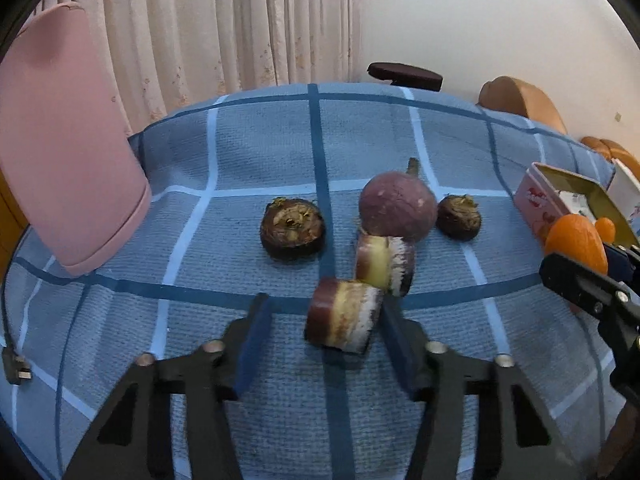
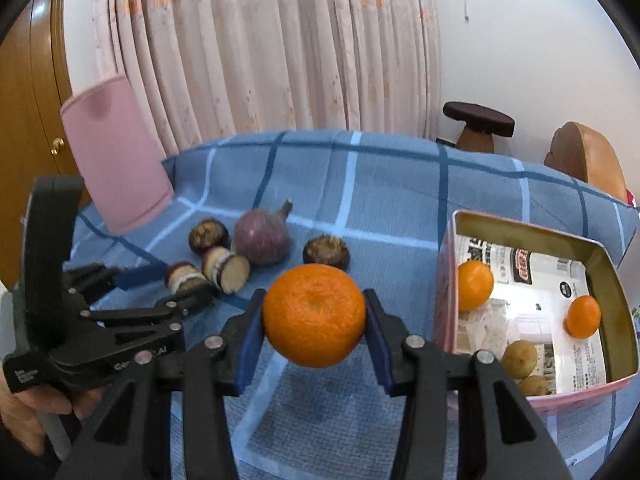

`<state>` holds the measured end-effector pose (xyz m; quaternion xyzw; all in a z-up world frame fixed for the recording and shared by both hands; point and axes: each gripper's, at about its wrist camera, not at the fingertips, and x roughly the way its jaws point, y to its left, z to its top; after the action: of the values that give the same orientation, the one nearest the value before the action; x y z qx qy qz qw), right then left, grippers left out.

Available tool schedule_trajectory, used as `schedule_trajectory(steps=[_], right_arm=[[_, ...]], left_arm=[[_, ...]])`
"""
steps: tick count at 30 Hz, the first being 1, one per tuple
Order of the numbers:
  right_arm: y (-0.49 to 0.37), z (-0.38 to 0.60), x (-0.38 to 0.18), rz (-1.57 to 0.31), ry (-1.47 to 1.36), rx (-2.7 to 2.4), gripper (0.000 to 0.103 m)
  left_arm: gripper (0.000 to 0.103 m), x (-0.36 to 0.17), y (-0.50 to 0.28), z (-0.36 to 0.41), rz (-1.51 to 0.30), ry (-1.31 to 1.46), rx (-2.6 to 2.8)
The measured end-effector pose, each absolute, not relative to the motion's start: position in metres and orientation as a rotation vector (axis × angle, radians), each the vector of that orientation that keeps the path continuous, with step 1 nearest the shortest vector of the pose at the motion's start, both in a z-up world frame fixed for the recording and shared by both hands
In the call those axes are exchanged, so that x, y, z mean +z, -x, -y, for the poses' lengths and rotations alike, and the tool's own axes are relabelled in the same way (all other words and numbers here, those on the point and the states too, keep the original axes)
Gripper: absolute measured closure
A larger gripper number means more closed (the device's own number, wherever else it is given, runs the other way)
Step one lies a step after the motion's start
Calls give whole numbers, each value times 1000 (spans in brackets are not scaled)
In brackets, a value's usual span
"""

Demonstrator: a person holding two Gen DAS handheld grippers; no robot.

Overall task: Organize fruits
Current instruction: 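Grasp a large orange with the right tool while the left tool grasps a cut cylindrical slice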

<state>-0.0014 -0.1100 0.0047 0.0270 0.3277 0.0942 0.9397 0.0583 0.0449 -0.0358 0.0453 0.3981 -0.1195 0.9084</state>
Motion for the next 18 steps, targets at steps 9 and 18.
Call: schedule_trajectory(steps=[9, 18], right_arm=[[10, 125, 20, -558, -31, 66, 54], [13, 160, 24, -542, -116, 21, 54]], left_arm=[[72, -12, -36, -58, -626, 31, -213], [72, -1, -27, -73, -564, 143, -260]])
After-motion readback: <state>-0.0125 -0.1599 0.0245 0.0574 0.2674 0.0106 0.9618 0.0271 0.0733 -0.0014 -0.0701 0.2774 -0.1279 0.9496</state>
